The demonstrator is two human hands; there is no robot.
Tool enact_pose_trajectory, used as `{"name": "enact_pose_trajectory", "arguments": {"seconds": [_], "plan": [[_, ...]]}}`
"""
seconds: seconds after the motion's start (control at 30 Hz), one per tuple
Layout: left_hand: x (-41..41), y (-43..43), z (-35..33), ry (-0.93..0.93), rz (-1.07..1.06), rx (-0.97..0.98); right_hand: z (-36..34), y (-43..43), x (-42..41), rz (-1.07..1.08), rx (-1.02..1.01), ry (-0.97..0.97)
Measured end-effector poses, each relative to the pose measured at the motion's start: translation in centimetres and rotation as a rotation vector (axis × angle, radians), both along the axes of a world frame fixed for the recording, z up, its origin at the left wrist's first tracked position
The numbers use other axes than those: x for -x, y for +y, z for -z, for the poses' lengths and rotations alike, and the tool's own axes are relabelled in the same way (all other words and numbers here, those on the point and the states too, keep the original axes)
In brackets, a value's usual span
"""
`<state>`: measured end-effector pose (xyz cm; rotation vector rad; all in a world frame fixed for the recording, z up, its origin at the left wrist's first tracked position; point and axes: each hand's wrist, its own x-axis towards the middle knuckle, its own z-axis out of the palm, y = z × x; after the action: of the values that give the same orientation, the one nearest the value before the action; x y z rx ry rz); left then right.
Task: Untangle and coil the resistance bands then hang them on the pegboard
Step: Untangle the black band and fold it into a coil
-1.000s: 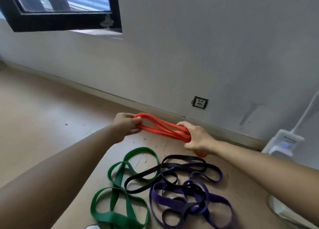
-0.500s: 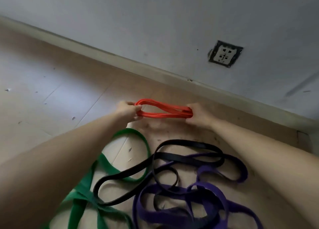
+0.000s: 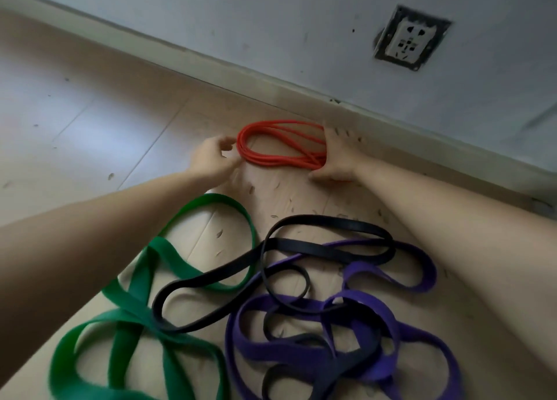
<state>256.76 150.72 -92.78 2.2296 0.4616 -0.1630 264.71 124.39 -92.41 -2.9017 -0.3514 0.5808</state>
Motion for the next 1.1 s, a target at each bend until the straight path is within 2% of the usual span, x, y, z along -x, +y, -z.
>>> {"name": "enact_pose_trajectory", "arguments": {"seconds": [0.17,0.27,0.37,0.47,0.53,0.67,0.77,0.9,1.1], "plan": [[7.0,-3.2,-2.6,-0.003,0.279,-0.054,-1.9,-0.4,2.5,0.003,-0.002,0.007],[10.5,-5.3,-2.7,0.079,0.408,-0.171,-2.5,-1.2,6.0,0.011,-0.103,0.012],[12.4,-6.6,-2.2,0.174,0.49,-0.324,-1.7,-3.3,9.8,0.026,-0.1,-0.015],[13.3,-7.4,-2.4,0.163,0.561,-0.465,-1.0,-6.1,12.3,0.146,-0.096,0.211],[13.6,-7.7,-2.7,0.197,0.557,-0.443,-1.1,-7.6,13.5,0.182,-0.103,0.317],[15.2,-7.5,-2.9,0.318,0.514,-0.347,-2.8,-8.9,15.5,0.175,-0.047,0.376],[17.2,-6.8,-3.6,0.357,0.532,-0.288,-5.0,-9.4,16.9,0.098,-0.047,0.492],[19.6,-6.4,-6.4,0.381,0.639,-0.274,-9.0,-10.2,18.2,0.109,-0.225,0.582],[22.9,-5.4,-12.0,0.43,0.782,-0.318,-18.0,-9.8,20.1,0.092,-0.494,0.56]]}}
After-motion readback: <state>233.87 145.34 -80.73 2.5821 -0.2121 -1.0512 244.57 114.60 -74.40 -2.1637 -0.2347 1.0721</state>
